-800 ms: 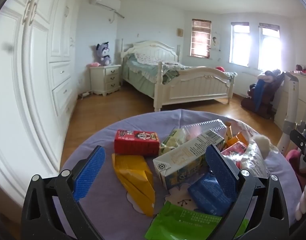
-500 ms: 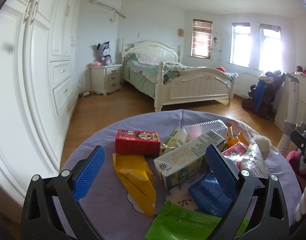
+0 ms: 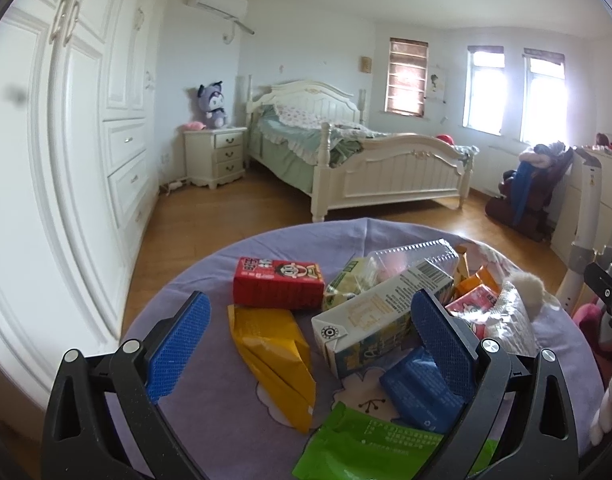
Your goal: Collect trash
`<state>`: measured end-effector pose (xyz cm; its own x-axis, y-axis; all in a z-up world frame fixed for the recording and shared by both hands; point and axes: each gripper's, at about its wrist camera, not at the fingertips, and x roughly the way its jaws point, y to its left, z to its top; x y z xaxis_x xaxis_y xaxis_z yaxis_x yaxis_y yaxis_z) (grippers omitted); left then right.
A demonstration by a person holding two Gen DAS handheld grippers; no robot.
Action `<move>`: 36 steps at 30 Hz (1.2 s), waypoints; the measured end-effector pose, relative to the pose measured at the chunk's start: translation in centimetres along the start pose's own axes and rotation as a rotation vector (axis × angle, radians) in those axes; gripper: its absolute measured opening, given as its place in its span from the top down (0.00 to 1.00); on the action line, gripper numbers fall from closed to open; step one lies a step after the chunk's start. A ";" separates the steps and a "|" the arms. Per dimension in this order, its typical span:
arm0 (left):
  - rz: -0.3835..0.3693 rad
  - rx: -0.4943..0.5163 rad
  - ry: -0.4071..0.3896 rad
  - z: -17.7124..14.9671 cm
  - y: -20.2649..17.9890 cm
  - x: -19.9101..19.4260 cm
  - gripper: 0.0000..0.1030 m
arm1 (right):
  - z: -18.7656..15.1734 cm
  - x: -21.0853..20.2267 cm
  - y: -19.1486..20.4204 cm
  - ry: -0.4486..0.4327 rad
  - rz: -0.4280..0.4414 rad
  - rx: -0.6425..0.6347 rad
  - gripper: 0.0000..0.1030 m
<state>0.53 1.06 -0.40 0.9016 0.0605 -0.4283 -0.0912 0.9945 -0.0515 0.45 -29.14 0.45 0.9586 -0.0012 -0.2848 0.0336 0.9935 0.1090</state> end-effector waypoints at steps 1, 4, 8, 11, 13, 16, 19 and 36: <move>0.000 0.000 -0.001 0.0 0.0 0.0 0.04 | 0.0 0.1 0.0 0.005 0.000 0.002 0.05; 0.000 -0.002 0.001 0.0 -0.1 0.0 0.04 | 0.0 0.1 0.0 0.002 0.000 -0.001 0.05; -0.001 -0.002 0.003 0.0 -0.1 0.1 0.04 | 0.0 0.1 0.0 0.004 0.000 0.000 0.05; 0.001 -0.003 0.000 0.0 -0.1 0.1 0.04 | 0.0 0.0 -0.1 0.003 0.000 0.002 0.05; 0.002 -0.003 0.000 0.0 -0.1 0.1 0.04 | 0.0 0.1 0.0 0.002 0.000 0.000 0.05; 0.002 -0.003 0.002 -0.1 0.0 0.1 0.04 | 0.0 0.1 0.1 0.002 0.000 -0.001 0.05; 0.002 -0.003 0.001 -0.1 0.0 0.1 0.04 | 0.0 0.0 0.0 0.001 0.000 0.000 0.05; -0.003 -0.055 0.049 0.2 1.2 1.0 0.04 | 0.0 0.4 -0.4 0.021 0.023 0.023 0.05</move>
<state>1.37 2.29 -0.69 0.8802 0.0514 -0.4719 -0.1123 0.9885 -0.1017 0.84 -29.50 0.24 0.9529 0.0243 -0.3023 0.0182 0.9904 0.1371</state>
